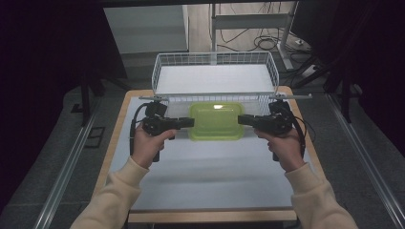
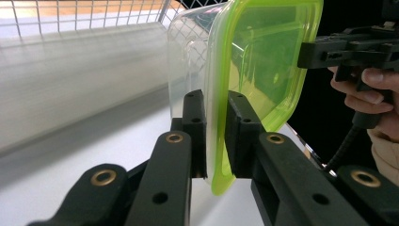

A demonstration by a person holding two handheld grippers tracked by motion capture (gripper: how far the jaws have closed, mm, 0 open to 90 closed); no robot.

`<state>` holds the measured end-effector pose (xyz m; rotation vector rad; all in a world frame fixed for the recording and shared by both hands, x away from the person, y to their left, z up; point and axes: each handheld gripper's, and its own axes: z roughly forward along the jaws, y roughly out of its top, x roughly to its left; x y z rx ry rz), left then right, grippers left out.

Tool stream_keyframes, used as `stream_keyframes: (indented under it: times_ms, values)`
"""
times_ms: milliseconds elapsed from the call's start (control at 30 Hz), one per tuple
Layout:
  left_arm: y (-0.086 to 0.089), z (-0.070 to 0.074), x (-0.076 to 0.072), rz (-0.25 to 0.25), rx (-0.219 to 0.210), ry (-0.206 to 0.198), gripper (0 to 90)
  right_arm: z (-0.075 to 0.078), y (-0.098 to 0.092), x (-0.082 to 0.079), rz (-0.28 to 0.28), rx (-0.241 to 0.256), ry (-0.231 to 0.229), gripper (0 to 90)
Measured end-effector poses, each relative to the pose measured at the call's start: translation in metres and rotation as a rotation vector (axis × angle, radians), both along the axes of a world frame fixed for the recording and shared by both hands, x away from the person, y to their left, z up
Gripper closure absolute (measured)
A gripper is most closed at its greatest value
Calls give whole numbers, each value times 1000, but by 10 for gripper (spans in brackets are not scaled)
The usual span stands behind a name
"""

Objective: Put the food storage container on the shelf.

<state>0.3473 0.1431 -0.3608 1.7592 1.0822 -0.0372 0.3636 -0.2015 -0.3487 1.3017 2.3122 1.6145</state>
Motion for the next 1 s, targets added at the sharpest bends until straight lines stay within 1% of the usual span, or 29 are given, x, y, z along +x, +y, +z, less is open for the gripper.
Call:
stream_keyframes:
  times_ms: [133, 167, 200, 233, 267, 300, 400, 467, 500, 533, 567, 600, 633, 700, 733, 767, 800, 833, 867, 900, 933, 967, 1000]
  values:
    - [2, 9, 5, 2, -13, -8, 804, 11, 2, 4, -4, 2, -11, 804]
    - [2, 12, 7, 1, -10, -13, 803, 17, 3, 7, -3, 3, -15, 804]
    - [2, 15, 8, 3, -9, -16, 803, 17, 3, 7, -3, 3, -15, 804]
    - [3, 20, 11, 5, -8, -22, 803, 21, 3, 11, -1, 6, -17, 804]
    - [3, 20, 11, 5, -8, -22, 804, 21, 3, 11, -1, 6, -17, 804]
    - [3, 23, 12, 8, -10, -24, 803, 25, 3, 15, 2, 15, -20, 804]
    - [3, 29, 17, 11, -4, -34, 804, 32, 4, 20, -1, 5, -32, 804]
    - [5, 34, 23, 11, -13, -36, 804, 38, 5, 23, -2, 2, -37, 804]
    - [5, 34, 23, 11, -13, -36, 804, 38, 5, 23, -2, 2, -37, 804]
    - [5, 37, 27, 12, -19, -35, 803, 41, 5, 28, -1, 8, -35, 804]
    - [5, 37, 27, 12, -19, -35, 803, 41, 5, 28, -1, 8, -35, 804]
    - [5, 38, 29, 12, -17, -35, 803, 43, 6, 32, 1, 6, -36, 804]
    - [5, 40, 34, 14, -14, -36, 803, 43, 6, 35, -1, 10, -32, 804]
    - [5, 42, 38, 14, -12, -38, 804, 43, 5, 39, -1, 14, -25, 804]
    - [5, 42, 38, 14, -12, -38, 804, 43, 5, 39, -1, 14, -25, 804]
    - [5, 43, 41, 13, -8, -40, 804, 43, 5, 45, -1, 23, -17, 804]
    - [4, 44, 44, 11, -6, -40, 804, 43, 5, 45, -1, 23, -17, 804]
    - [3, 46, 49, 11, -1, -42, 804, 43, 3, 51, -1, 26, -15, 804]
    - [3, 46, 49, 11, -1, -42, 804, 43, 3, 51, -1, 26, -15, 804]
    - [3, 48, 56, 8, -2, -40, 804, 45, 2, 56, -1, 31, -18, 804]
    - [3, 48, 56, 8, -2, -40, 804, 45, 2, 56, -1, 31, -18, 804]
    - [2, 50, 63, 5, 4, -41, 804, 46, 2, 62, -4, 33, -14, 804]
    - [2, 50, 63, 5, 4, -41, 804, 46, 2, 62, -4, 33, -14, 804]
